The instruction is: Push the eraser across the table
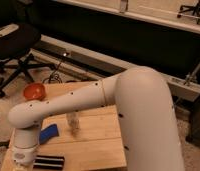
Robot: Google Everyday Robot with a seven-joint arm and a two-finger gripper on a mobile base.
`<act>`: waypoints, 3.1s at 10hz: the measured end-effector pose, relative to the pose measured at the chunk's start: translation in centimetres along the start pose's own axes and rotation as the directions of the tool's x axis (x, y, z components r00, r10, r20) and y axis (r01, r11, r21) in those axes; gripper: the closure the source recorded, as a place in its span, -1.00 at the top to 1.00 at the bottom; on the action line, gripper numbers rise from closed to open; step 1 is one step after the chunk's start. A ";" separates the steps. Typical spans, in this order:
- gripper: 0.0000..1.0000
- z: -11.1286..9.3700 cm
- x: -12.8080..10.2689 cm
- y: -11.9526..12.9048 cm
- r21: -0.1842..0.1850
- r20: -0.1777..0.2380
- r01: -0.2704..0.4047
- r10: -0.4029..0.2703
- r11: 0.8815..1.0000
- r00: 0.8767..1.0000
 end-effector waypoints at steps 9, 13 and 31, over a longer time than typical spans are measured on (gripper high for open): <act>-1.00 3.1 0.9 -3.7 0.046 -0.036 -0.021 0.023 0.999 0.999; -1.00 4.7 1.1 -5.1 0.096 -0.057 -0.038 0.043 0.995 0.997; -1.00 5.8 1.3 -13.1 0.153 -0.107 0.010 0.007 0.988 0.994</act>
